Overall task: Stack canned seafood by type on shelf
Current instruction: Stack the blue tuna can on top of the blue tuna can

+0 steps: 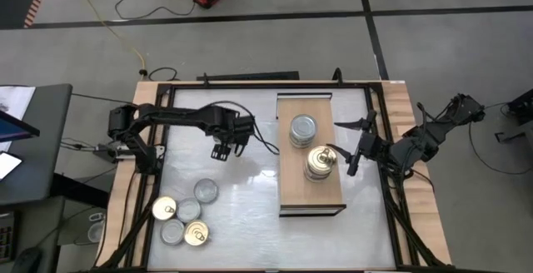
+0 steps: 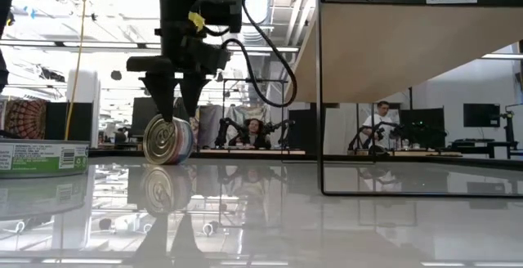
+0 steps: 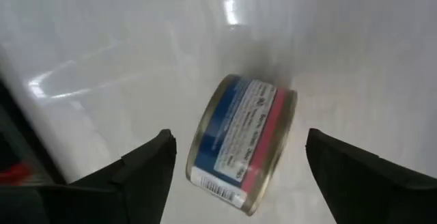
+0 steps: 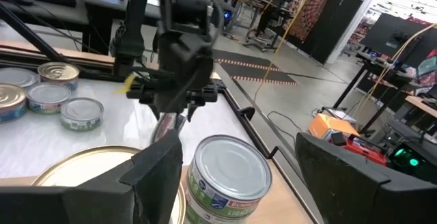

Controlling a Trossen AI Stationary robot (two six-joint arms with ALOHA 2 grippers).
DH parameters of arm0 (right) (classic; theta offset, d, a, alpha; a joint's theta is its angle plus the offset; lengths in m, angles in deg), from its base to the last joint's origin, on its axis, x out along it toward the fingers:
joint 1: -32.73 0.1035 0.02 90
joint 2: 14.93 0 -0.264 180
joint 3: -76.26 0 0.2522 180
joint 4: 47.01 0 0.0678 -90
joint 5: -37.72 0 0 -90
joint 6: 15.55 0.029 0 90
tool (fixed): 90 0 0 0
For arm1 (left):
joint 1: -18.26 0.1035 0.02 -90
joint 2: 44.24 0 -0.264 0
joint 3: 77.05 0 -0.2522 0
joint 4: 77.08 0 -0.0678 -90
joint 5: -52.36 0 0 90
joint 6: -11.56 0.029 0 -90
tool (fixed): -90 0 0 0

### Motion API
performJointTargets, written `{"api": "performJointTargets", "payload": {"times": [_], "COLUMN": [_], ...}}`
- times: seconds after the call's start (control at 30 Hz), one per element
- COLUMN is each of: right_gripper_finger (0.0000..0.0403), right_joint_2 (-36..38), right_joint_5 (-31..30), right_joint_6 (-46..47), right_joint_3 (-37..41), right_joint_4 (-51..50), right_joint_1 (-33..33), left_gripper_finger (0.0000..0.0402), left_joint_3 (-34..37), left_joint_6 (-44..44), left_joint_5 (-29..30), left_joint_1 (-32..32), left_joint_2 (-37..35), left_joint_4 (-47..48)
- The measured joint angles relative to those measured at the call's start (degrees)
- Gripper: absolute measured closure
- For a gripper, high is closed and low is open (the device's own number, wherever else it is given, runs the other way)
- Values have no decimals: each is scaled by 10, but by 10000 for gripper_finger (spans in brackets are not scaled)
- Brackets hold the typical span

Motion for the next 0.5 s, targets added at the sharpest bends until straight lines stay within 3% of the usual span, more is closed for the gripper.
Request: {"api": "performJointTargets", "payload": {"times": [0.3, 0.5], "right_gripper_finger": [92, 92], "right_joint_2": [0, 0], "right_joint_5": [-1, -1], "right_joint_6": [-7, 11], "right_joint_3": [0, 0], "right_joint_4": [-3, -13], "right_joint_1": [-9, -19], "left_gripper_finger": [86, 110], "left_joint_3": [19, 23], "left_joint_6": [33, 30], "left_joint_5": [-63, -121], "left_joint_1": [85, 91], "left_joint_2": [0, 0], "left_joint_4": [-17, -25]}}
